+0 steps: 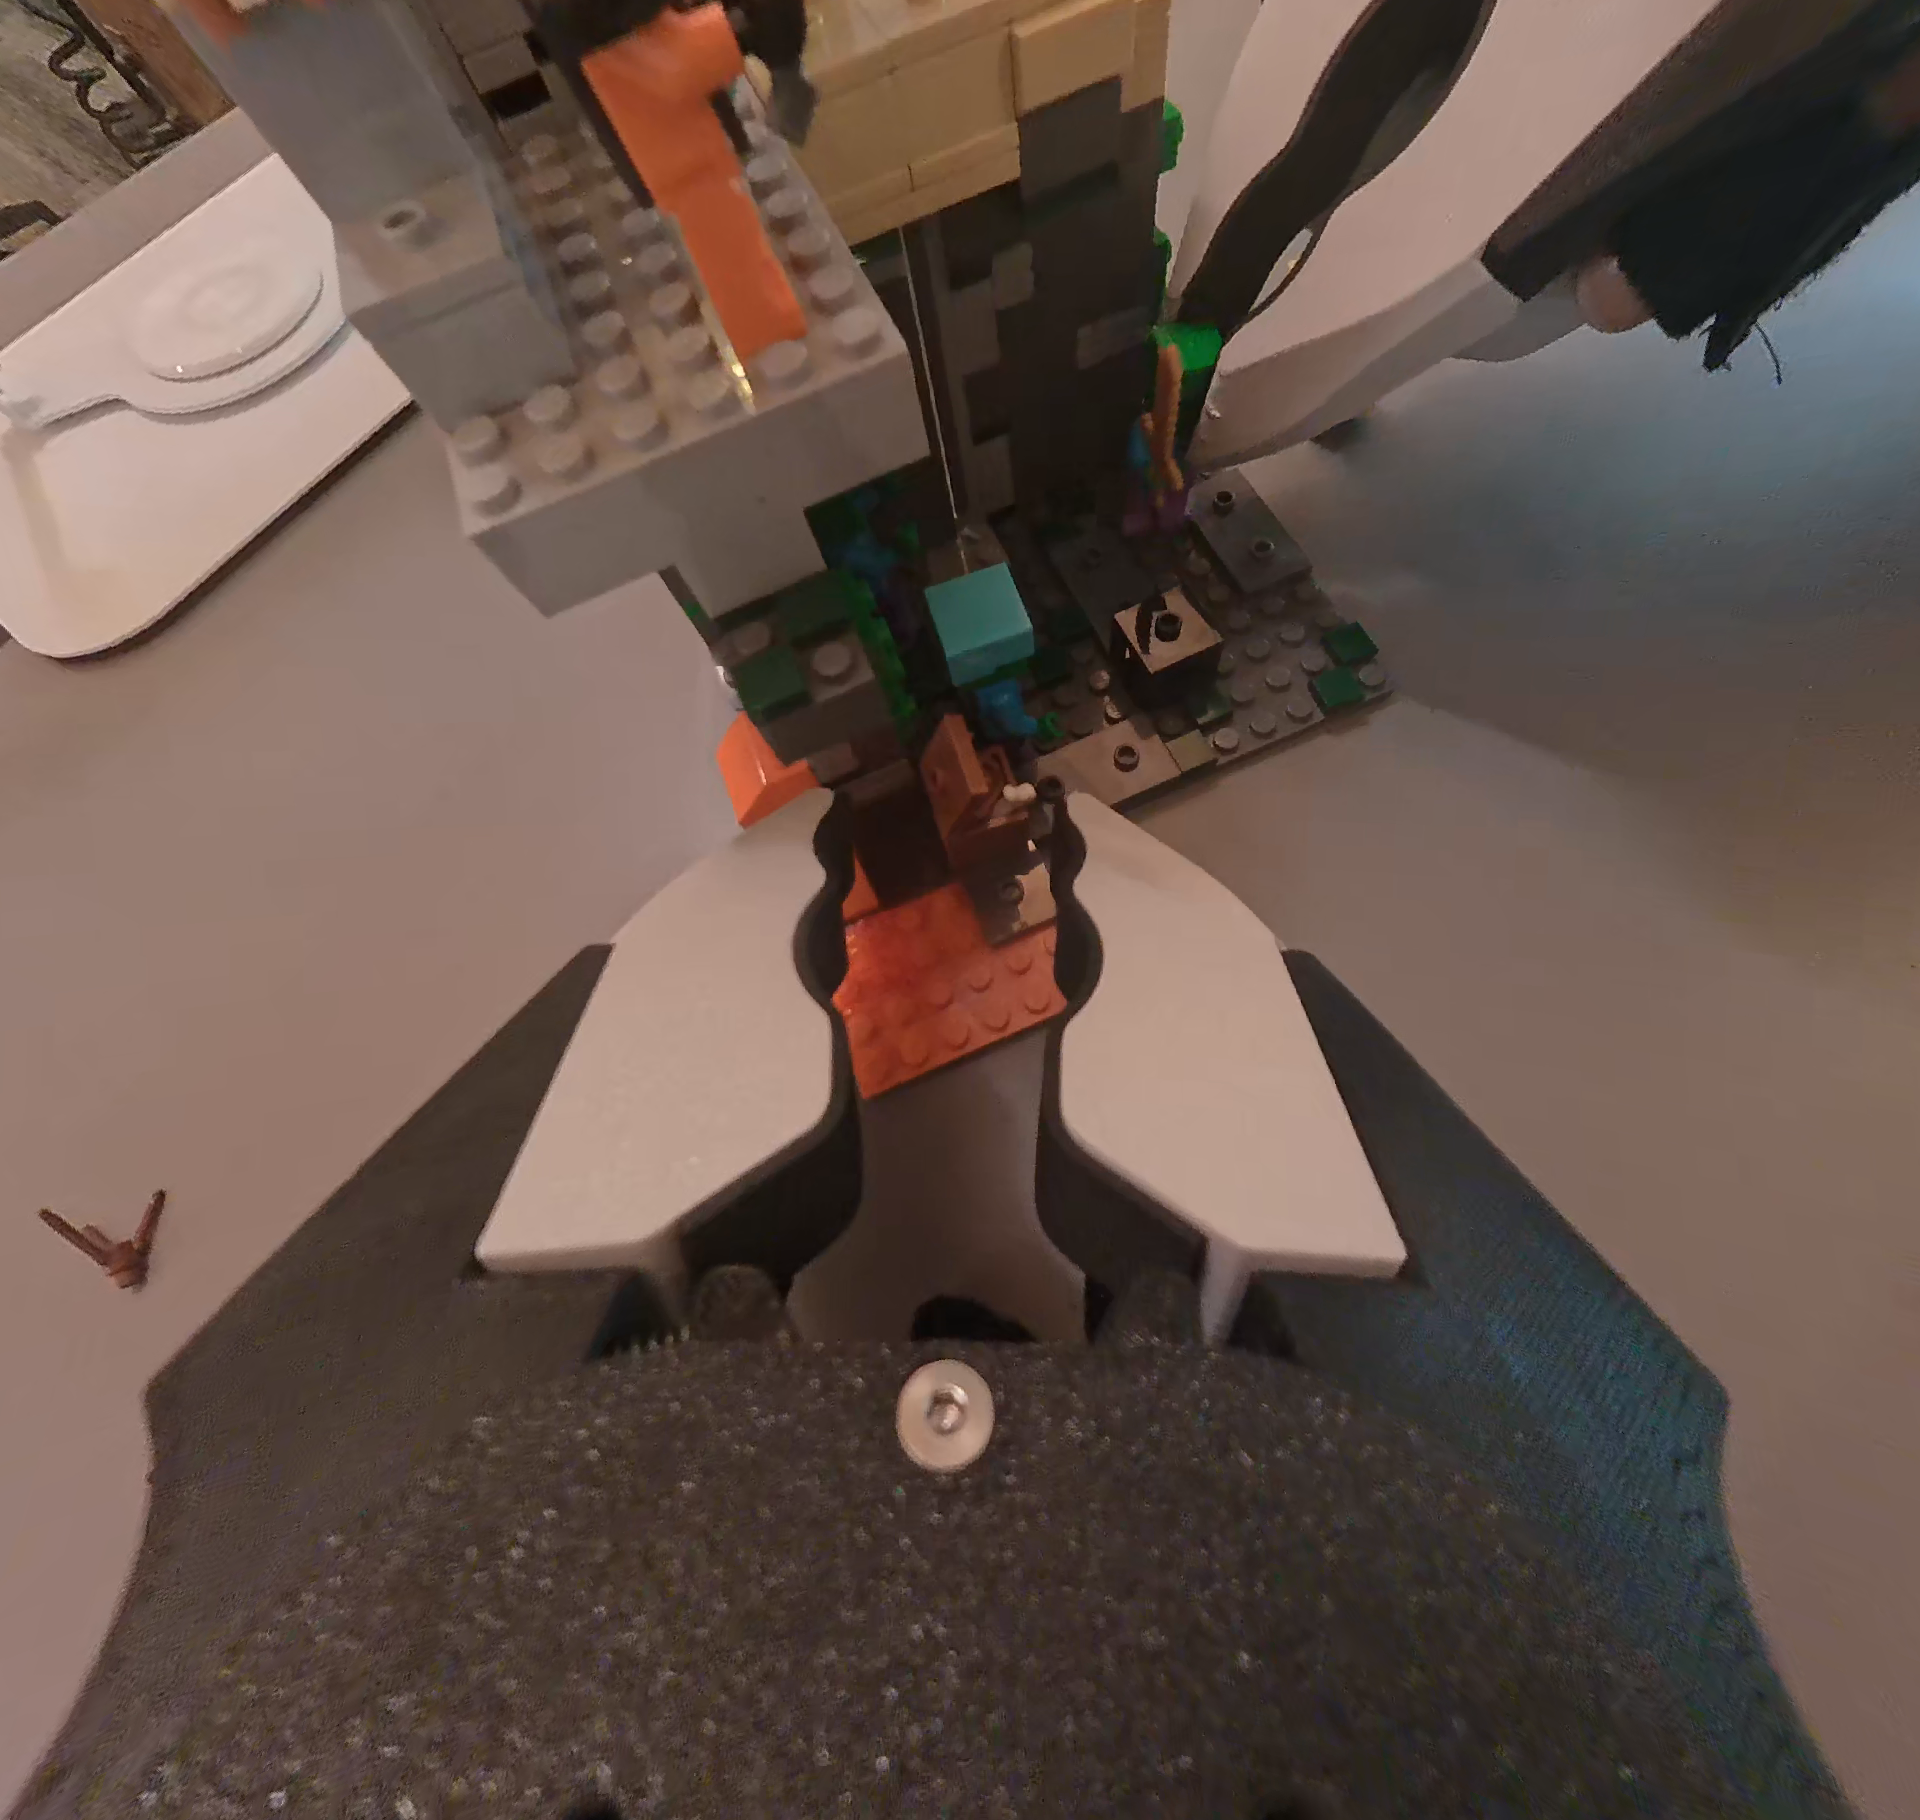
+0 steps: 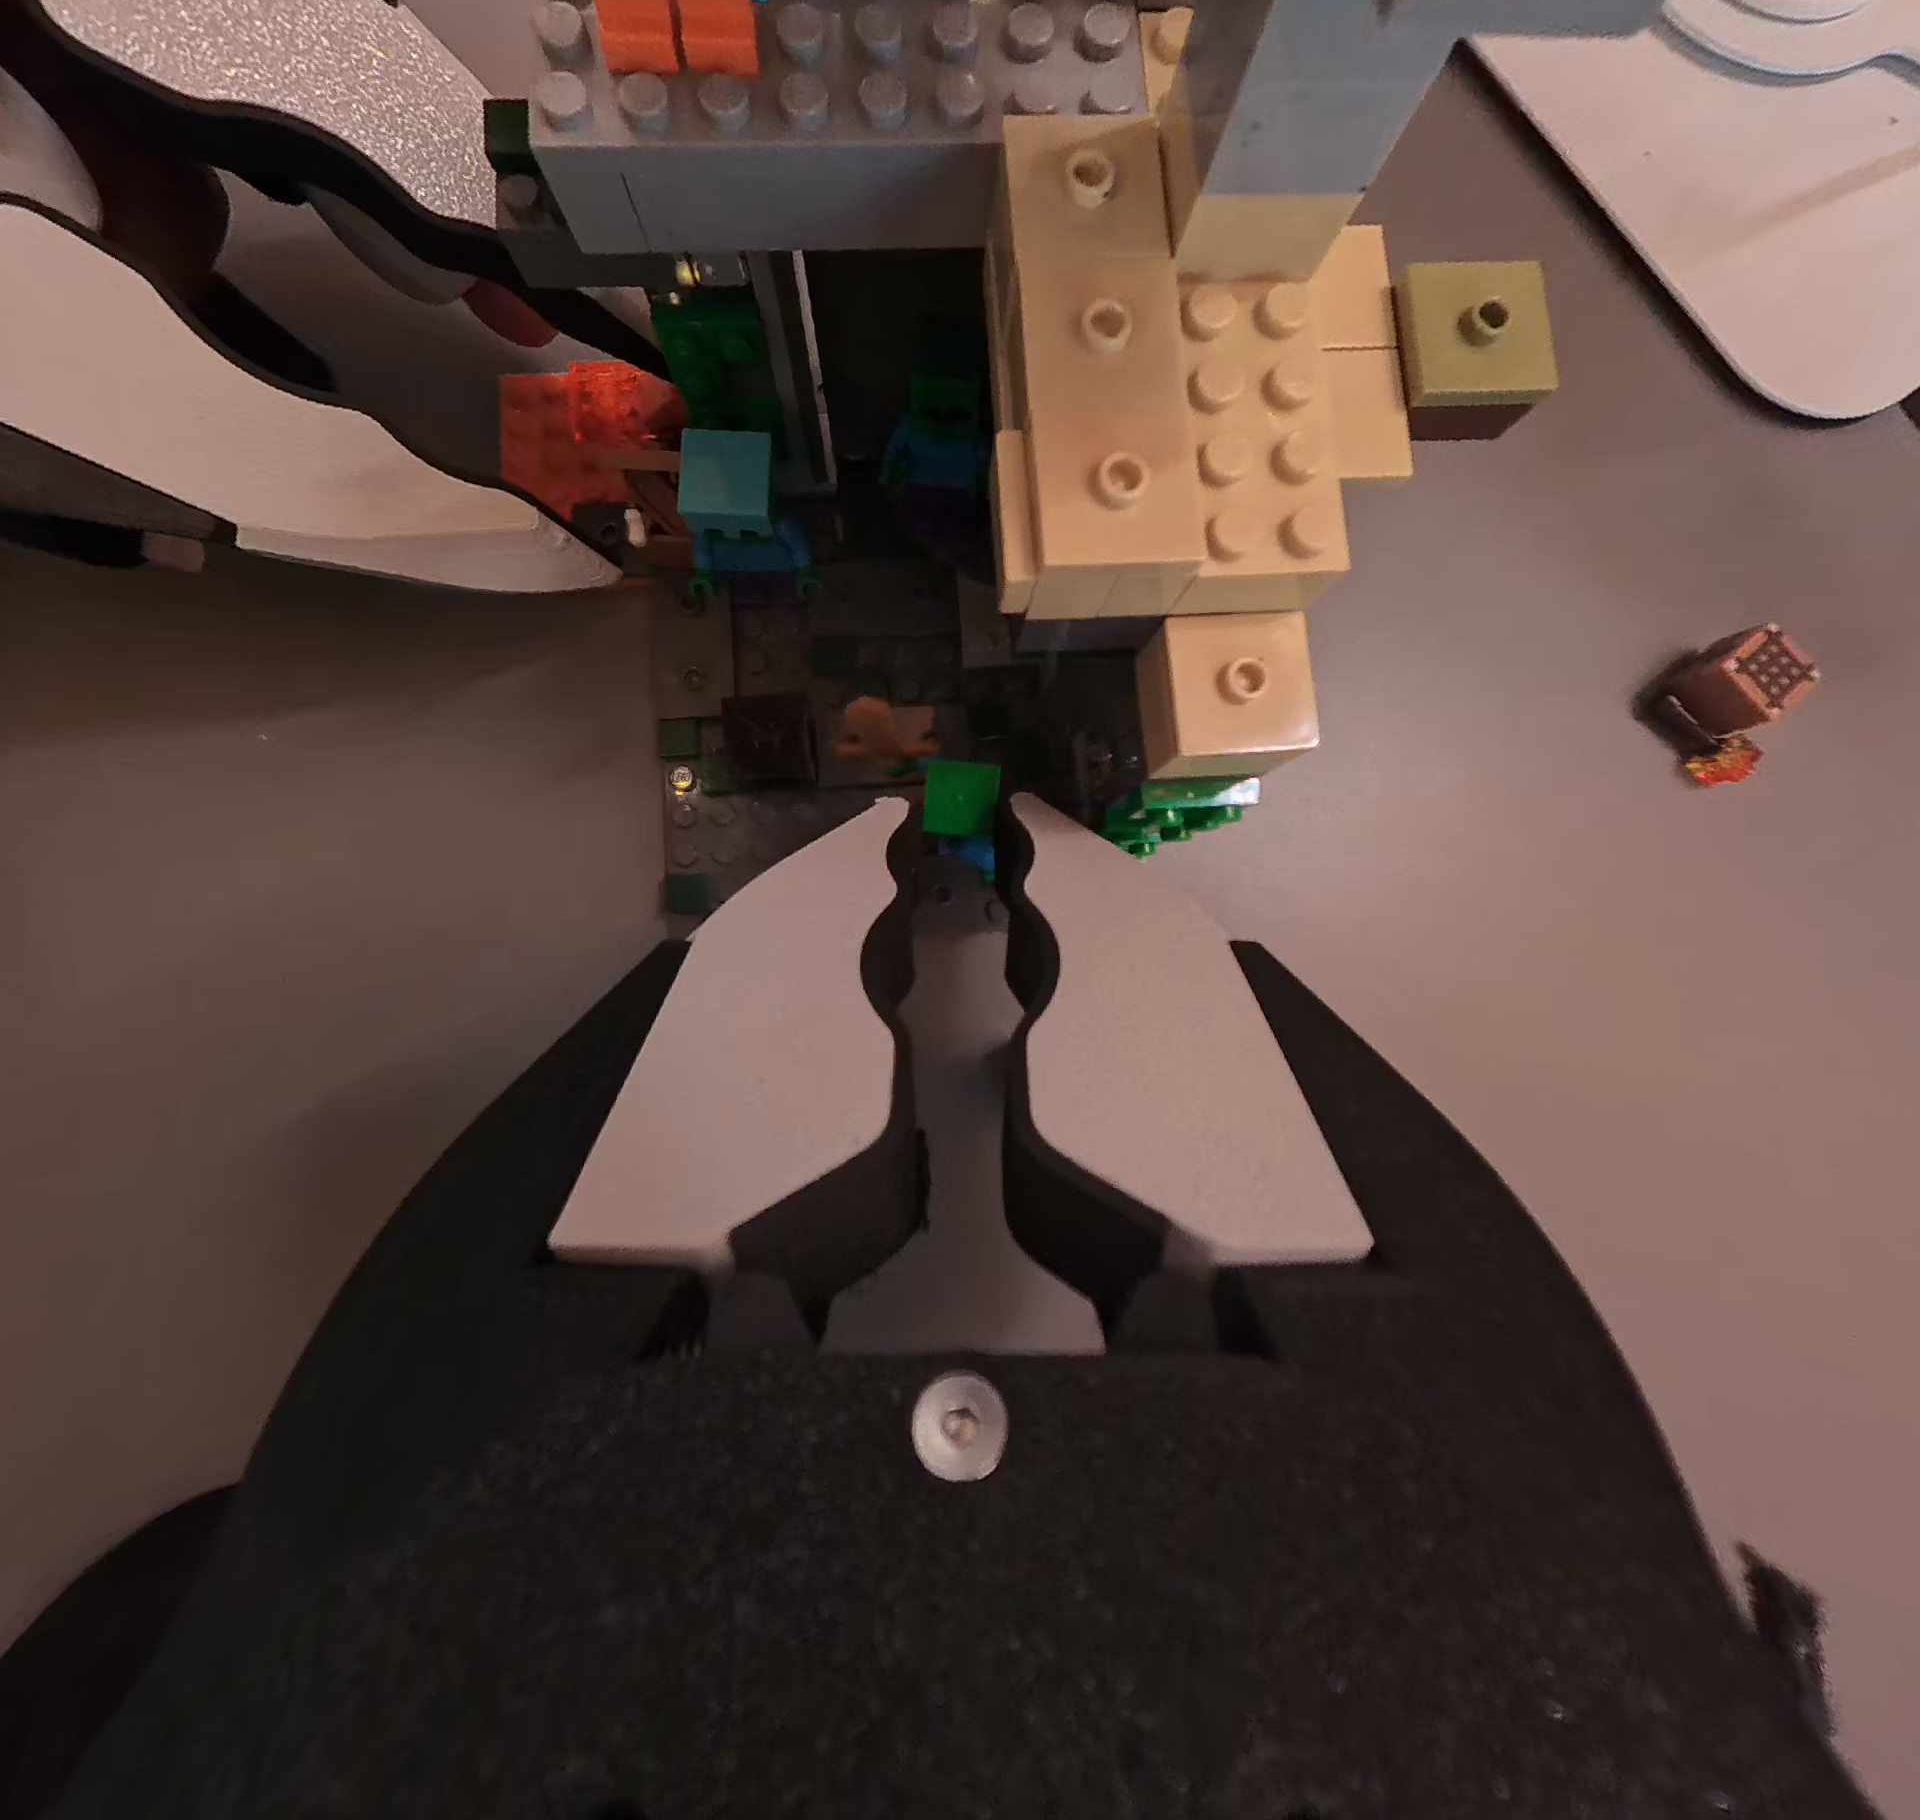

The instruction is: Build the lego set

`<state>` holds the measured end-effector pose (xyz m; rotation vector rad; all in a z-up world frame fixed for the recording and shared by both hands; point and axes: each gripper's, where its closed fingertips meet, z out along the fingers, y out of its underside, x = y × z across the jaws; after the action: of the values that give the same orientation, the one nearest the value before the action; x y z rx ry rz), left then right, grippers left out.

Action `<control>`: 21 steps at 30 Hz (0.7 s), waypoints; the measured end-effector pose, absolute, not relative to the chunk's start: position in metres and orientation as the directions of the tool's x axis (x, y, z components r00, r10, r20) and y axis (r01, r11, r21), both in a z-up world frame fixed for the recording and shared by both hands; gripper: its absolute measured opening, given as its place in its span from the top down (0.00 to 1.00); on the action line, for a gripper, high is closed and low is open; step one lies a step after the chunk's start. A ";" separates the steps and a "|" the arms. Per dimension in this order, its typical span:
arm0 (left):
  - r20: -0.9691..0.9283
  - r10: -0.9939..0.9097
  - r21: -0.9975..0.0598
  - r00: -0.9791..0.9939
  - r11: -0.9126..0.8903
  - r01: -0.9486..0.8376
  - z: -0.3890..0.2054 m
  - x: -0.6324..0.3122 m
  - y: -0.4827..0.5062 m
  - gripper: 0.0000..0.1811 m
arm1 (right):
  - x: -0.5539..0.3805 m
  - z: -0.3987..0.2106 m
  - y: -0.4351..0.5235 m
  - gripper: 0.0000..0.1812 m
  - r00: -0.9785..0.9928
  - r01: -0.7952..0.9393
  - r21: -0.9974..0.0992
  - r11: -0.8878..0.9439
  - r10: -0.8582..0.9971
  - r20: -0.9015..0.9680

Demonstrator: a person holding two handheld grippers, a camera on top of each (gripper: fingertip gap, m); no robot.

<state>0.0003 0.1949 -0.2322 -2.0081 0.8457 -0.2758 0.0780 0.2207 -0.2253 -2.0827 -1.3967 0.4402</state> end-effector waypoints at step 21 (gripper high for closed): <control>-0.136 -0.665 -0.816 0.735 -0.346 -0.463 -0.232 0.000 0.194 0.81 | 0.074 -0.226 0.222 0.93 0.279 0.785 -0.601 -0.151 0.952 0.126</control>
<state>-0.0001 0.1939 -0.2324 -2.0051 0.8559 -0.2730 0.0742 0.2215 -0.2258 -1.9858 -1.5546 0.3829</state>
